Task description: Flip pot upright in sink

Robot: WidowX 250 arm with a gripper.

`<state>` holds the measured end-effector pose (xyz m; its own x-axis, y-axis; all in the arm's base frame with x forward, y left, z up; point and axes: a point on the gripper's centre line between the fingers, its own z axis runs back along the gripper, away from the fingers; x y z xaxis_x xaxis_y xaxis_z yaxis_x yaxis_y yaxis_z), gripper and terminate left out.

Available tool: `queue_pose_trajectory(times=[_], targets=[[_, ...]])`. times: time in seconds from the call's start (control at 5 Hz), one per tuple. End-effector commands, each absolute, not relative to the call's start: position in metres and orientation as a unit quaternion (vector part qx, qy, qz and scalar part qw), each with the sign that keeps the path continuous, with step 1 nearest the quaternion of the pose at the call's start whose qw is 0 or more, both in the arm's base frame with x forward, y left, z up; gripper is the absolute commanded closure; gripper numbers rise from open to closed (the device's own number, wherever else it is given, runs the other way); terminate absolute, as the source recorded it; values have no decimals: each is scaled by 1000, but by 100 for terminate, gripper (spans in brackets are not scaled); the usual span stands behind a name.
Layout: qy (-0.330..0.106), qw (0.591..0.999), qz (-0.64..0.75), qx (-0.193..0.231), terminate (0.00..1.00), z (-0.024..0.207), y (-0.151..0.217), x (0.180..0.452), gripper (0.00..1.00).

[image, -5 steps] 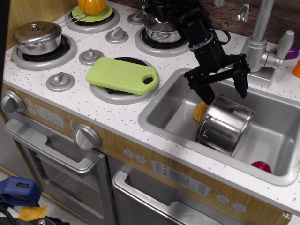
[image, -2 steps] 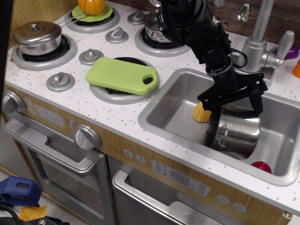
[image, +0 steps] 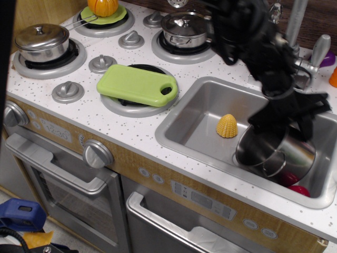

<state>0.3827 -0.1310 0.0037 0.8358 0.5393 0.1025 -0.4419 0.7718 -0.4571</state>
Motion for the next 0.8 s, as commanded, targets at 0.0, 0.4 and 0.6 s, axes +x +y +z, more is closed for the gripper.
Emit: queue_pose_trajectory(times=[0.0,0.4,0.6], targets=[[-141,943,235,-189,0,21,-122,397,100],[-151,956,194,-159,0,21,-110,402,100],[-169,953,202,-147,0,17,-114,402,0]])
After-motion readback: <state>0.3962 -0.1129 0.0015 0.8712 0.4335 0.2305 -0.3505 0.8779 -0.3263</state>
